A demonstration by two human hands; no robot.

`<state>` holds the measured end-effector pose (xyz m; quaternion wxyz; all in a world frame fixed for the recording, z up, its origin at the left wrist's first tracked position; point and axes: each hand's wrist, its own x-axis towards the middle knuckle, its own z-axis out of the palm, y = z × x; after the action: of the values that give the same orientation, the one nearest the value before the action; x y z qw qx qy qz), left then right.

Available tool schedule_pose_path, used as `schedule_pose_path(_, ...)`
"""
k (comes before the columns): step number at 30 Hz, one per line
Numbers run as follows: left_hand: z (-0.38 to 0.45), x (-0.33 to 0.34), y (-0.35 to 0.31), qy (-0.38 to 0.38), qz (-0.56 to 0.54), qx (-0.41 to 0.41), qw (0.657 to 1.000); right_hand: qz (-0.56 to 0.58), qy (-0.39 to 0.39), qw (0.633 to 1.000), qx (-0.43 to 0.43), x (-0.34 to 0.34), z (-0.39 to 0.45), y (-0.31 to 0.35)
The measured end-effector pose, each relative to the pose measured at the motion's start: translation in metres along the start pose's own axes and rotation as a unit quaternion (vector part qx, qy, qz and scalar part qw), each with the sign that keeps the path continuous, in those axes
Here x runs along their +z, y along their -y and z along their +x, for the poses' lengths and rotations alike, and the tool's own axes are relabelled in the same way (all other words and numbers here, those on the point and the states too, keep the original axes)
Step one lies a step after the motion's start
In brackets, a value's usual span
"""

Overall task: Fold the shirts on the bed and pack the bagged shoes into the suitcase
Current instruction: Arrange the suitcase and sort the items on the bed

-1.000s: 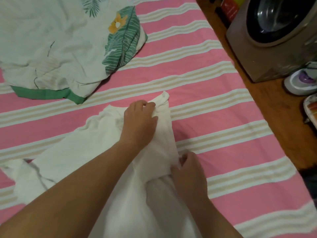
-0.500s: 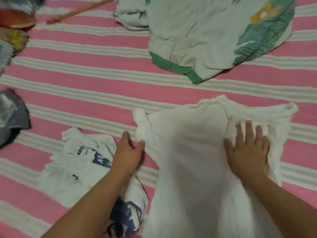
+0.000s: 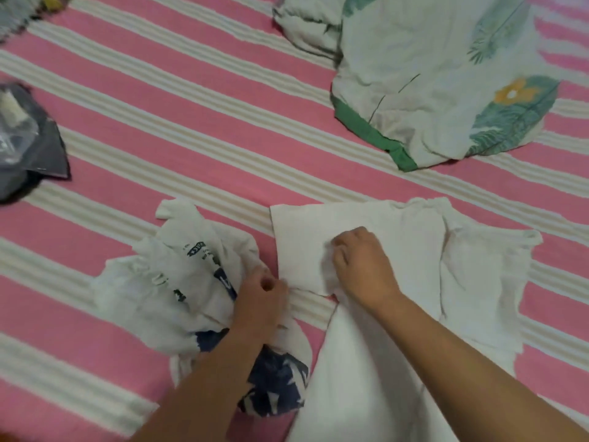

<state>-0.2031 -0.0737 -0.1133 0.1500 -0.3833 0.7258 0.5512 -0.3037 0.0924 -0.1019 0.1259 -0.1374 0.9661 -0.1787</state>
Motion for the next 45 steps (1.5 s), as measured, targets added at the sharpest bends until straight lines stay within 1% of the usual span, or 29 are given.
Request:
schedule_pose_path(2, 0.004, -0.002, -0.003, 0.042, -0.027, -0.003, 0.999, 0.047, 0.047, 0.998, 0.010, 0.012, 0.021, 0.048)
schedule_pose_path(4, 0.011, 0.000, -0.008, 0.062, -0.068, -0.021, 0.996, 0.055, 0.049, 0.997, 0.033, 0.019, 0.048, 0.075)
schedule_pose_path(6, 0.021, 0.003, -0.007, 0.079, -0.046, -0.017, 0.996, 0.015, 0.084, 0.995, 0.044, 0.025, 0.078, 0.084)
schedule_pose_path(8, 0.030, 0.009, -0.001, 0.097, -0.032, -0.019, 0.995, -0.030, 0.121, 0.988, 0.092, 0.034, 0.099, 0.087)
schedule_pose_path(10, 0.036, 0.011, 0.004, 0.093, -0.067, -0.021, 0.993, -0.053, 0.116, 0.983, 0.133, 0.052, 0.102, 0.089)
schedule_pose_path(12, 0.034, 0.012, 0.007, 0.087, -0.084, -0.012, 0.993, -0.036, 0.097, 0.982, 0.158, 0.065, 0.097, 0.091)
schedule_pose_path(14, 0.022, 0.015, 0.009, 0.088, -0.040, 0.024, 0.995, 0.070, 0.045, 0.976, 0.201, 0.057, 0.090, 0.086)
schedule_pose_path(15, 0.011, 0.017, 0.009, 0.071, 0.001, 0.065, 0.995, 0.171, 0.002, 0.957, 0.233, 0.045, 0.086, 0.078)
schedule_pose_path(16, -0.001, 0.020, 0.009, 0.040, 0.041, 0.126, 0.990, 0.287, -0.048, 0.920, 0.263, 0.028, 0.080, 0.068)
schedule_pose_path(18, -0.032, 0.028, 0.001, -0.003, 0.098, 0.289, 0.952, 0.465, -0.128, 0.814, 0.323, -0.008, 0.050, 0.042)
schedule_pose_path(19, -0.044, 0.037, -0.004, 0.002, 0.101, 0.361, 0.927, 0.513, -0.132, 0.773, 0.349, -0.024, 0.028, 0.028)
schedule_pose_path(20, -0.053, 0.047, -0.009, 0.018, 0.108, 0.408, 0.906, 0.545, -0.107, 0.745, 0.369, -0.037, 0.004, 0.017)
schedule_pose_path(22, -0.065, 0.067, -0.022, 0.042, 0.148, 0.447, 0.881, 0.588, -0.002, 0.716, 0.376, -0.057, -0.035, 0.003)
schedule_pose_path(24, -0.075, 0.079, -0.040, 0.092, 0.213, 0.462, 0.856, 0.642, 0.087, 0.684, 0.335, -0.077, -0.064, -0.005)
schedule_pose_path(25, -0.079, 0.084, -0.048, 0.124, 0.253, 0.469, 0.837, 0.666, 0.110, 0.670, 0.310, -0.084, -0.076, -0.009)
schedule_pose_path(27, -0.089, 0.095, -0.055, 0.177, 0.349, 0.489, 0.779, 0.680, 0.125, 0.666, 0.279, -0.092, -0.099, -0.020)
schedule_pose_path(29, -0.098, 0.111, -0.052, 0.196, 0.418, 0.514, 0.723, 0.673, 0.109, 0.670, 0.295, -0.085, -0.124, -0.035)
schedule_pose_path(30, -0.103, 0.118, -0.046, 0.208, 0.440, 0.516, 0.705, 0.669, 0.097, 0.664, 0.320, -0.077, -0.137, -0.044)
schedule_pose_path(31, -0.109, 0.123, -0.036, 0.223, 0.450, 0.507, 0.701, 0.672, 0.093, 0.649, 0.346, -0.069, -0.147, -0.050)
schedule_pose_path(32, -0.115, 0.126, -0.022, 0.226, 0.447, 0.497, 0.708, 0.674, 0.096, 0.629, 0.375, -0.062, -0.155, -0.053)
schedule_pose_path(33, -0.121, 0.125, -0.006, 0.209, 0.434, 0.487, 0.729, 0.676, 0.100, 0.605, 0.409, -0.054, -0.160, -0.056)
schedule_pose_path(35, -0.134, 0.115, 0.038, 0.114, 0.382, 0.443, 0.803, 0.678, 0.069, 0.566, 0.464, -0.037, -0.161, -0.073)
schedule_pose_path(36, -0.141, 0.106, 0.063, 0.054, 0.363, 0.395, 0.842, 0.676, 0.041, 0.548, 0.492, -0.030, -0.160, -0.082)
schedule_pose_path(38, -0.159, 0.077, 0.122, -0.045, 0.341, 0.256, 0.904, 0.661, 0.014, 0.539, 0.522, -0.020, -0.152, -0.096)
schedule_pose_path(39, -0.172, 0.063, 0.148, -0.077, 0.351, 0.184, 0.915, 0.655, 0.008, 0.544, 0.525, -0.021, -0.147, -0.098)
schedule_pose_path(40, -0.187, 0.052, 0.171, -0.093, 0.375, 0.125, 0.914, 0.659, 0.002, 0.546, 0.517, -0.022, -0.143, -0.100)
schedule_pose_path(41, -0.203, 0.044, 0.187, -0.092, 0.417, 0.079, 0.901, 0.669, -0.005, 0.550, 0.500, -0.027, -0.139, -0.100)
schedule_pose_path(43, -0.226, 0.036, 0.196, -0.089, 0.433, 0.042, 0.896, 0.675, -0.012, 0.588, 0.446, -0.049, -0.126, -0.096)
schedule_pose_path(45, -0.236, 0.035, 0.188, -0.115, 0.387, 0.011, 0.915, 0.654, -0.024, 0.638, 0.406, -0.078, -0.112, -0.096)
